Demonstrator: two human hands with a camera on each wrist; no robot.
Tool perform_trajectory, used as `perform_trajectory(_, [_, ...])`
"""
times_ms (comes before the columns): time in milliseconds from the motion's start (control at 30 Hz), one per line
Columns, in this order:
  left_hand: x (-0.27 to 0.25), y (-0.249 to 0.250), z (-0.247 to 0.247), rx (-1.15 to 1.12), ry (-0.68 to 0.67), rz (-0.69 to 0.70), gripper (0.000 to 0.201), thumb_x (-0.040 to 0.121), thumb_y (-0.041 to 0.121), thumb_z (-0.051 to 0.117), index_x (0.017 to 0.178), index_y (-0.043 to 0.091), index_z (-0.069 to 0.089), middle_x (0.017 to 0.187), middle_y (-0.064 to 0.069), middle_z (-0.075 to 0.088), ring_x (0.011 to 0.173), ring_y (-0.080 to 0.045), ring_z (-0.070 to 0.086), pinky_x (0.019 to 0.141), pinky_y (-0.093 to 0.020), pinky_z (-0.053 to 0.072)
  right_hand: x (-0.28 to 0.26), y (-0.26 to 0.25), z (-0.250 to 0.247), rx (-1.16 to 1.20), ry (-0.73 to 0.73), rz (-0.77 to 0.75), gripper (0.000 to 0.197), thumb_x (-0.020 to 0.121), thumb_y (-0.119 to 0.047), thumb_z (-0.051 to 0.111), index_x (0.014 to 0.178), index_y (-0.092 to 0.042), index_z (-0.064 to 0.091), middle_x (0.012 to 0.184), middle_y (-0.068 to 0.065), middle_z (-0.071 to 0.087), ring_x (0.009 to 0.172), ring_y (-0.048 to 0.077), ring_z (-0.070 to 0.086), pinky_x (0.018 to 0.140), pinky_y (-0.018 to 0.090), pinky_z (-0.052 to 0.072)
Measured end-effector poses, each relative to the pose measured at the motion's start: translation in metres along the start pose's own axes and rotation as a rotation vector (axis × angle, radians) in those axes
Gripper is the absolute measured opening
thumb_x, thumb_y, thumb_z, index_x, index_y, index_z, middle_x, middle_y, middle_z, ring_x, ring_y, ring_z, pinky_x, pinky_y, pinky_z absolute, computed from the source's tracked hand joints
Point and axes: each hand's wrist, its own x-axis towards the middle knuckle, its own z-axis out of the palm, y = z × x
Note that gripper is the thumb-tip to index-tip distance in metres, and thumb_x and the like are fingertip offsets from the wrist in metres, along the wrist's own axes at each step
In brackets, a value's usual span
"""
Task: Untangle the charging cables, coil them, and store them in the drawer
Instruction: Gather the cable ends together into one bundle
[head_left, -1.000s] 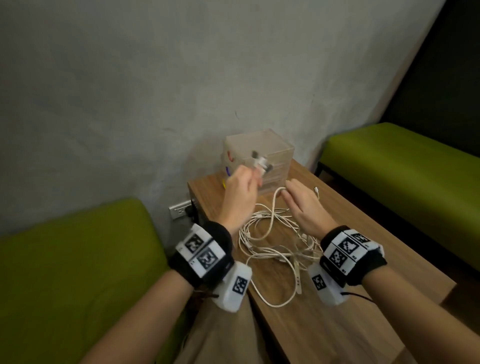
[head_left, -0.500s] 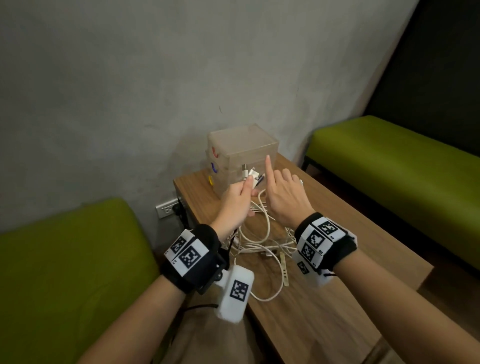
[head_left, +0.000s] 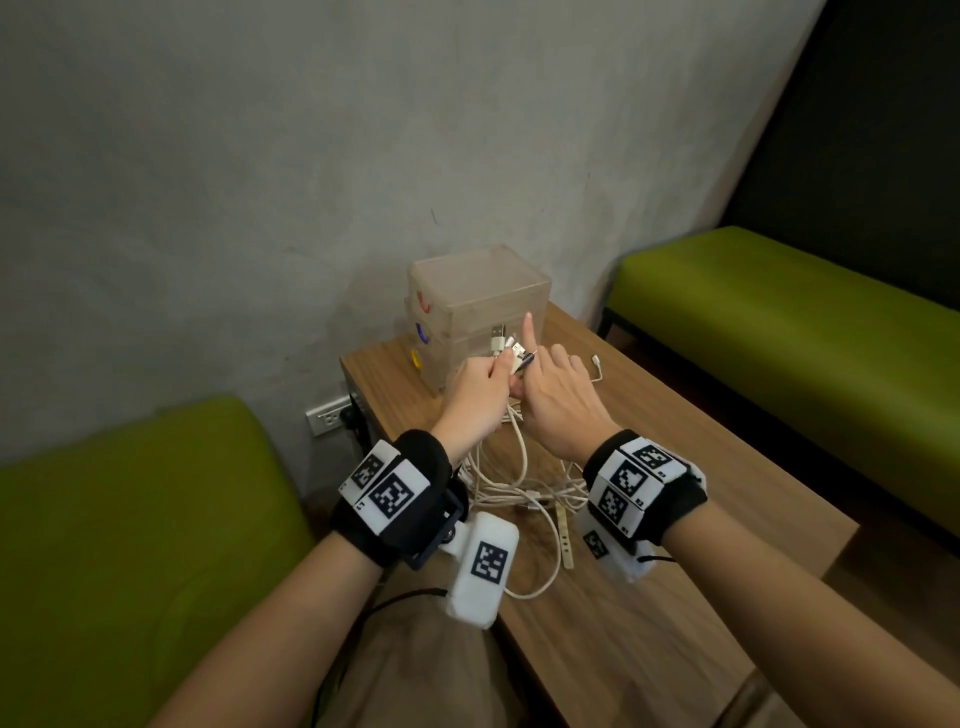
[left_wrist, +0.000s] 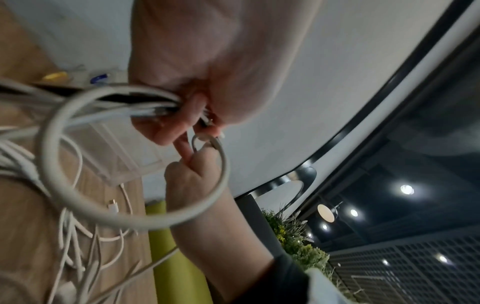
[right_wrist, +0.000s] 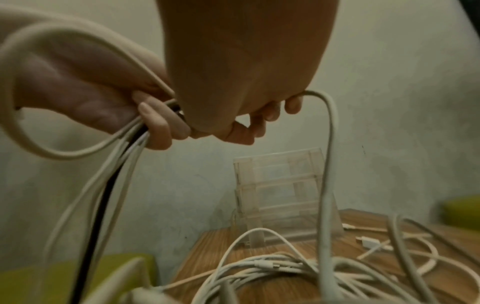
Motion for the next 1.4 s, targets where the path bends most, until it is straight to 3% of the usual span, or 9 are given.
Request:
perform_trajectory(67, [0.002, -0.001, -0.002, 0.050, 0.041, 0.053, 0.048, 0.099, 0.032, 0.033, 0.055, 0.019, 0.048, 0.058, 0.003, 0.051, 0.054, -0.009, 0.046, 0.053, -0.014, 0.037, 0.001, 0.001, 0.002, 0.157, -0.071, 0.018, 0.061, 0.084, -0.011, 0.021, 0.142, 0.006, 0.014, 0.114, 0.017, 0.053, 0.086, 0.027, 0.045, 0.076, 0.036, 0.036])
perform_trajectory(167, [0.008, -0.006, -0.012, -0.176, 0.125, 0.001, 0.045, 0.098, 0.036, 0.033, 0.061, 0.016, 0.048, 0.059, 0.001, 0.049, 0.042, -0.006, 0.045, 0.052, -0.024, 0.041, -0.005, 0.014, 0.005, 0.540, -0.172, 0.069, 0.072, 0.090, -0.002, 0.036, 0.146, -0.010, -0.010, 0.073, 0.006, 0.049, 0.066, 0.022, 0.045, 0.068, 0.035, 0.039])
perform_trajectory(333, [0.023, -0.006, -0.053, -0.442, 0.378, 0.002, 0.041, 0.100, 0.033, 0.028, 0.063, 0.018, 0.037, 0.062, 0.000, 0.038, 0.030, -0.001, 0.034, 0.032, -0.012, 0.028, -0.025, 0.042, 0.018, 0.534, -0.233, 0.138, 0.024, 0.098, -0.015, 0.038, 0.112, -0.009, 0.057, 0.096, 0.010, 0.062, 0.083, 0.020, 0.056, 0.074, 0.030, 0.042])
perform_trajectory(533, [0.011, -0.017, -0.036, -0.573, 0.143, -0.056, 0.041, 0.100, 0.031, 0.027, 0.067, 0.015, 0.046, 0.075, -0.005, 0.057, 0.031, -0.001, 0.031, 0.036, -0.015, 0.033, -0.020, 0.041, 0.000, 0.709, -0.023, 0.179, 0.038, 0.097, -0.029, 0.040, 0.065, -0.015, 0.054, 0.058, -0.006, 0.050, 0.053, 0.008, 0.046, 0.058, 0.026, 0.036])
perform_trajectory(700, [-0.009, -0.019, 0.006, -0.647, -0.124, -0.023, 0.041, 0.099, 0.029, 0.029, 0.070, 0.006, 0.046, 0.055, 0.007, 0.049, 0.033, -0.001, 0.026, 0.039, -0.015, 0.034, -0.009, 0.010, -0.015, 0.657, -0.072, -0.058, 0.024, 0.100, -0.023, 0.031, 0.092, -0.014, 0.051, 0.072, 0.004, 0.061, 0.059, 0.015, 0.057, 0.059, 0.035, 0.047])
perform_trajectory(800, [-0.013, -0.012, 0.015, -0.716, -0.014, -0.017, 0.040, 0.100, 0.028, 0.028, 0.100, -0.004, 0.052, 0.038, 0.012, 0.037, 0.031, -0.001, 0.027, 0.034, -0.014, 0.029, -0.004, 0.001, -0.020, 0.752, -0.117, -0.116, 0.016, 0.099, -0.015, 0.032, 0.092, -0.013, 0.046, 0.076, -0.012, 0.058, 0.063, -0.005, 0.059, 0.066, 0.023, 0.052])
perform_trajectory(900, [-0.011, -0.011, 0.005, -0.696, 0.140, 0.019, 0.048, 0.100, 0.028, 0.026, 0.089, -0.008, 0.056, 0.031, 0.006, 0.040, 0.029, 0.000, 0.034, 0.033, -0.013, 0.029, -0.003, -0.006, -0.021, 0.698, -0.028, -0.173, 0.021, 0.099, -0.019, 0.040, 0.112, -0.014, 0.055, 0.069, -0.024, 0.054, 0.059, -0.011, 0.054, 0.061, 0.010, 0.042])
perform_trajectory(1233, [0.024, 0.011, -0.080, -1.062, 0.672, 0.139, 0.036, 0.101, 0.028, 0.028, 0.067, 0.017, 0.034, 0.055, 0.003, 0.035, 0.035, -0.001, 0.034, 0.035, -0.016, 0.032, -0.028, 0.037, 0.008, 0.688, -0.180, 0.134, 0.025, 0.094, -0.021, 0.052, 0.082, -0.007, 0.069, 0.074, 0.003, 0.064, 0.064, 0.011, 0.053, 0.063, 0.027, 0.039])
perform_trajectory(1400, [0.026, 0.003, -0.082, -0.807, 0.470, 0.141, 0.033, 0.101, 0.026, 0.028, 0.076, 0.015, 0.045, 0.076, -0.005, 0.058, 0.031, -0.002, 0.025, 0.036, -0.015, 0.031, -0.032, 0.046, 0.004, 0.680, -0.066, 0.167, 0.018, 0.092, -0.021, 0.054, 0.088, -0.011, 0.069, 0.076, -0.007, 0.059, 0.071, 0.006, 0.052, 0.065, 0.019, 0.039])
